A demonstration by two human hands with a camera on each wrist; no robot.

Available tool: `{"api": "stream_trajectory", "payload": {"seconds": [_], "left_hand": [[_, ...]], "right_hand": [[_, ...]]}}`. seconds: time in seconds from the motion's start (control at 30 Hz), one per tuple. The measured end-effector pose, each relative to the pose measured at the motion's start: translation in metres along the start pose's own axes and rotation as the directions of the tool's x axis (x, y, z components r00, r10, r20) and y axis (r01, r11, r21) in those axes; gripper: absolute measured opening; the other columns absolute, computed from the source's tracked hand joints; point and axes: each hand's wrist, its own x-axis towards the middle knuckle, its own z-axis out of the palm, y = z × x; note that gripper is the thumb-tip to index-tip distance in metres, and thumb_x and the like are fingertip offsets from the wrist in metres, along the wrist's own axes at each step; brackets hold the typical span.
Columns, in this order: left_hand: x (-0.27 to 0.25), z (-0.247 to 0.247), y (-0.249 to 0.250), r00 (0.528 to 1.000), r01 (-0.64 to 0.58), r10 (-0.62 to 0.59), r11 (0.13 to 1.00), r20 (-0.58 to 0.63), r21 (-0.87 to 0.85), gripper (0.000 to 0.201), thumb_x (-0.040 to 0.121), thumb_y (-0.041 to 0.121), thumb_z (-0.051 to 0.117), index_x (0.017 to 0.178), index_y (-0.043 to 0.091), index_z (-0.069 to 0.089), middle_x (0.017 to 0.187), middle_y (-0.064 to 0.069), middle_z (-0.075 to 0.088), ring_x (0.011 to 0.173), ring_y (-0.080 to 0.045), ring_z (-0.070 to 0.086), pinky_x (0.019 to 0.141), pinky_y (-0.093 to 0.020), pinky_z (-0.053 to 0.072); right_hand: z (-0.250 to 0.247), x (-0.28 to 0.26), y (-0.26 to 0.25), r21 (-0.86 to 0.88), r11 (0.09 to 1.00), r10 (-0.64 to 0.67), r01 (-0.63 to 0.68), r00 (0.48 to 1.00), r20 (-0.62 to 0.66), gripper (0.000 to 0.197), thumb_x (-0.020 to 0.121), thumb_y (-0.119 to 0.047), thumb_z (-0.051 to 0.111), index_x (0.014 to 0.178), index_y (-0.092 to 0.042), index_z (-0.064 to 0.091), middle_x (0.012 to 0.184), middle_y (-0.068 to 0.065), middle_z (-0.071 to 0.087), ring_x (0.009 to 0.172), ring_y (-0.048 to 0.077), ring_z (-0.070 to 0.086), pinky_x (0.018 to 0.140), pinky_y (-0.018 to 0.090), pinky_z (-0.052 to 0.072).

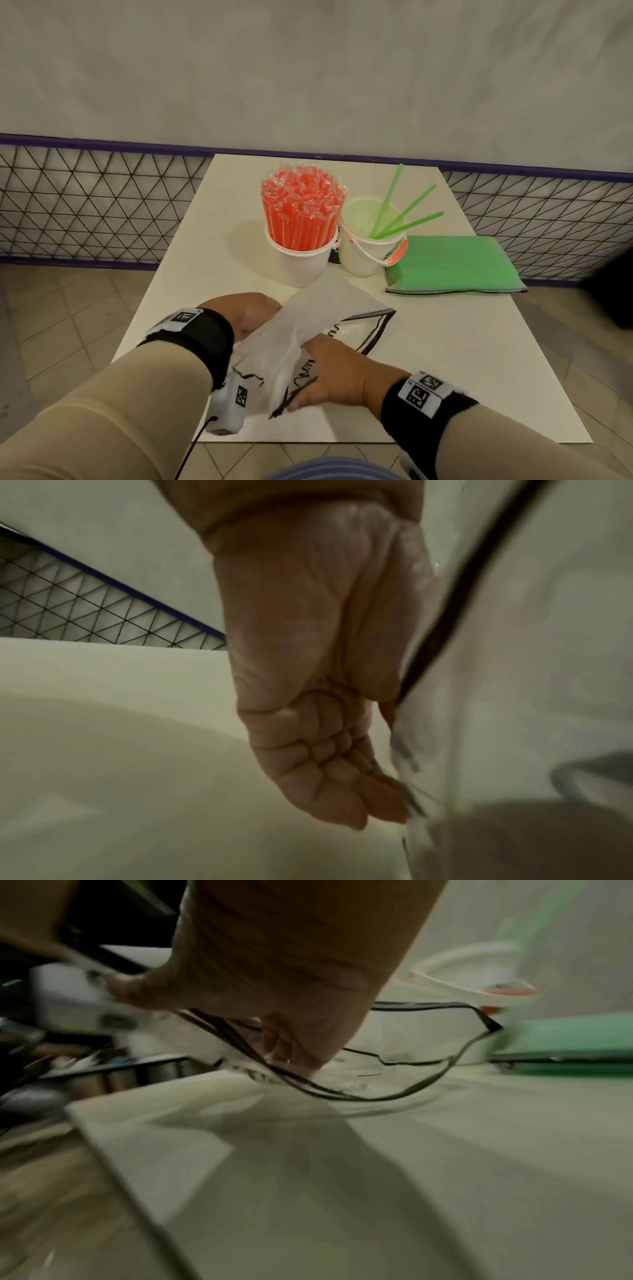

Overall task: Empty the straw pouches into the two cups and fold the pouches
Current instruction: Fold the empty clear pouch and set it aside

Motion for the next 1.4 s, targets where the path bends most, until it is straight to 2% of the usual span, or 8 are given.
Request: {"api": "stream_trajectory", "payload": {"seconds": [0.13, 0.23, 0.37, 0.53, 0.7, 0.93, 1.1, 1.4], "left_hand": [[0.011, 0.001, 0.003, 0.995, -0.048, 0.031, 0.981, -0.092, -0.189, 0.039, 0.094, 0.027, 0.059, 0.126, 0.005, 0.061, 0.121, -0.01, 0.061, 0.103, -0.023, 0.055, 0.104, -0.043, 0.045], [-0.001, 0.007, 0.013, 0.989, -0.086, 0.108, 0.975, -0.097, 0.206, 0.025, 0.088, 0.028, 0.062, 0.111, 0.022, 0.067, 0.111, 0.002, 0.066, 0.098, -0.016, 0.059, 0.088, -0.031, 0.049], [0.003, 0.012, 0.01, 0.986, -0.139, 0.153, 0.975, -0.07, 0.176, 0.019, 0.089, 0.011, 0.055, 0.105, 0.015, 0.065, 0.109, -0.005, 0.067, 0.096, -0.019, 0.062, 0.084, -0.029, 0.054], [0.004, 0.021, 0.011, 0.997, -0.068, 0.074, 0.895, -0.004, -0.441, 0.054, 0.095, 0.056, 0.046, 0.113, 0.005, 0.055, 0.113, -0.012, 0.064, 0.093, -0.025, 0.063, 0.079, -0.037, 0.052], [0.014, 0.047, 0.011, 0.994, -0.092, 0.106, 0.885, 0.004, -0.457, 0.071, 0.091, 0.068, 0.041, 0.127, 0.008, 0.056, 0.131, -0.004, 0.06, 0.12, -0.022, 0.055, 0.11, -0.042, 0.038], [0.012, 0.057, 0.006, 0.993, 0.009, 0.073, 0.719, 0.088, -0.695, 0.091, 0.079, 0.085, 0.031, 0.12, 0.011, 0.063, 0.116, -0.015, 0.07, 0.107, -0.032, 0.067, 0.092, -0.044, 0.054], [0.002, 0.056, 0.005, 0.987, -0.027, 0.133, 0.693, 0.091, -0.72, 0.065, 0.089, 0.064, 0.051, 0.127, 0.012, 0.062, 0.115, -0.012, 0.071, 0.109, -0.029, 0.066, 0.086, -0.039, 0.055], [0.008, 0.049, 0.002, 0.985, -0.136, 0.162, 0.473, -0.066, -0.871, 0.043, 0.092, 0.042, 0.061, 0.125, 0.015, 0.062, 0.113, -0.008, 0.072, 0.103, -0.028, 0.07, 0.089, -0.044, 0.055]], "right_hand": [[-0.01, 0.015, 0.008, 0.548, 0.815, 0.236, -0.185, 0.972, -0.022, 0.084, 0.069, -0.071, 0.066, 0.137, -0.026, 0.045, 0.129, -0.009, 0.059, 0.119, 0.008, 0.053, 0.106, 0.034, 0.041], [-0.023, 0.021, 0.013, 0.868, 0.461, 0.427, -0.185, 0.904, -0.034, 0.079, 0.072, -0.081, 0.047, 0.125, -0.024, 0.055, 0.12, -0.003, 0.065, 0.121, 0.014, 0.052, 0.11, 0.041, 0.034], [-0.034, 0.028, 0.027, 0.974, 0.224, 0.668, 0.039, 0.721, -0.182, 0.048, 0.09, -0.033, 0.067, 0.129, -0.006, 0.058, 0.118, 0.011, 0.069, 0.109, 0.029, 0.066, 0.098, 0.05, 0.049], [-0.026, 0.021, 0.019, 0.945, 0.304, 0.665, -0.119, 0.737, -0.121, 0.028, 0.093, 0.003, 0.057, 0.12, 0.006, 0.059, 0.115, 0.021, 0.068, 0.104, 0.034, 0.067, 0.088, 0.045, 0.055], [-0.011, 0.024, 0.009, 0.904, 0.387, 0.577, -0.181, 0.813, -0.084, 0.029, 0.093, -0.007, 0.061, 0.121, 0.0, 0.061, 0.112, 0.016, 0.071, 0.105, 0.03, 0.068, 0.096, 0.045, 0.052], [-0.009, 0.014, 0.012, 0.93, 0.347, 0.439, -0.125, 0.897, -0.043, 0.049, 0.089, -0.036, 0.067, 0.131, -0.012, 0.059, 0.127, 0.017, 0.063, 0.12, 0.032, 0.059, 0.107, 0.051, 0.041], [-0.015, 0.01, 0.007, 0.926, 0.284, 0.423, -0.249, 0.899, 0.112, 0.079, 0.076, -0.073, 0.054, 0.131, -0.017, 0.06, 0.129, 0.012, 0.063, 0.121, 0.025, 0.059, 0.106, 0.04, 0.042], [-0.024, 0.012, 0.0, 0.926, 0.292, 0.416, -0.239, 0.904, 0.102, 0.065, 0.09, -0.065, 0.041, 0.133, -0.019, 0.059, 0.126, 0.009, 0.065, 0.115, 0.023, 0.062, 0.093, 0.034, 0.051]]}}
